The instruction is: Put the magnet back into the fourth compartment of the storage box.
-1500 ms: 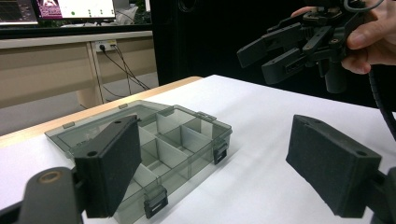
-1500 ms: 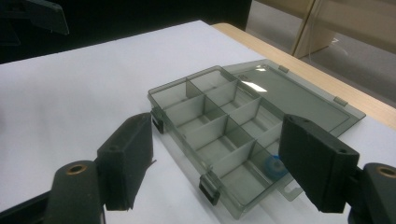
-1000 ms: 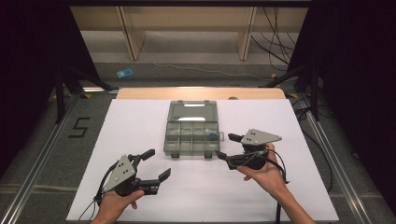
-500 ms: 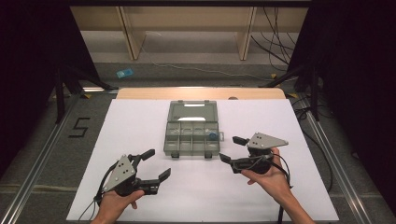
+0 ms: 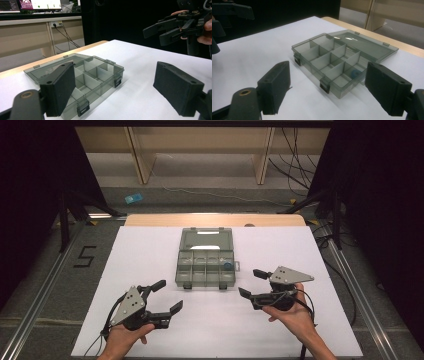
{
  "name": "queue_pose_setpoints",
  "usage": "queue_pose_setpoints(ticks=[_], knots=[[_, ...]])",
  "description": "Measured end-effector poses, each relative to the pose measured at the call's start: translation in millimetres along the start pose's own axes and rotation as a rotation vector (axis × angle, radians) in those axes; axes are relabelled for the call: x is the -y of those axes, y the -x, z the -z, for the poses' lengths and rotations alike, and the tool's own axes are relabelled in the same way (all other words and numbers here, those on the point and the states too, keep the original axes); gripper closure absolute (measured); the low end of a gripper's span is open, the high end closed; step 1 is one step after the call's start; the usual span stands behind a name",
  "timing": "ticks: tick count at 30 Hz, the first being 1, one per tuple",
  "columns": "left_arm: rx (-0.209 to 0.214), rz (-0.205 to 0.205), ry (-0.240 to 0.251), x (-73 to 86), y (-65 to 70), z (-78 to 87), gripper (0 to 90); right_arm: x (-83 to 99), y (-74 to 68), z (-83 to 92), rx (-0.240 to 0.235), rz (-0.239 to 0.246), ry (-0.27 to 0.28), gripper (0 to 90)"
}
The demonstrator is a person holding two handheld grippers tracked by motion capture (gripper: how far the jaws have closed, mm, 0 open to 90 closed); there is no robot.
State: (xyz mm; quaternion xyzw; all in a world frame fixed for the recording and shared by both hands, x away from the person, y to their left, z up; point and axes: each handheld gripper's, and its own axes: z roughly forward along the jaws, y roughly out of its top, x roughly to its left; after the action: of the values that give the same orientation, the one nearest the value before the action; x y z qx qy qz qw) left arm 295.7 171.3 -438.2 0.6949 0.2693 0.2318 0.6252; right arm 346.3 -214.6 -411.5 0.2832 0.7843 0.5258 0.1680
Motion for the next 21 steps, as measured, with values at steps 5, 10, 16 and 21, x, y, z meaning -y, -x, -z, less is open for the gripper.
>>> queue_pose_setpoints(ticks=[5, 10, 16, 21], knots=[[0.001, 0.001, -0.001, 0.1, 0.1, -0.1, 17.1, 2.7, -0.7, 2.2, 0.011, -0.005, 0.009, 20.8], [0.001, 0.001, -0.002, 0.2, 0.1, -0.1, 17.1, 5.6, -2.3, 4.7, 0.009, -0.012, -0.001, 20.2], [0.001, 0.000, -0.003, 0.3, 0.2, -0.1, 17.1, 7.8, -3.6, 7.0, 0.014, -0.017, 0.010, 20.2], [0.002, -0.002, -0.005, 0.3, 0.3, -0.1, 17.1, 13.0, -3.5, 10.1, 0.027, -0.019, 0.004, 20.3]])
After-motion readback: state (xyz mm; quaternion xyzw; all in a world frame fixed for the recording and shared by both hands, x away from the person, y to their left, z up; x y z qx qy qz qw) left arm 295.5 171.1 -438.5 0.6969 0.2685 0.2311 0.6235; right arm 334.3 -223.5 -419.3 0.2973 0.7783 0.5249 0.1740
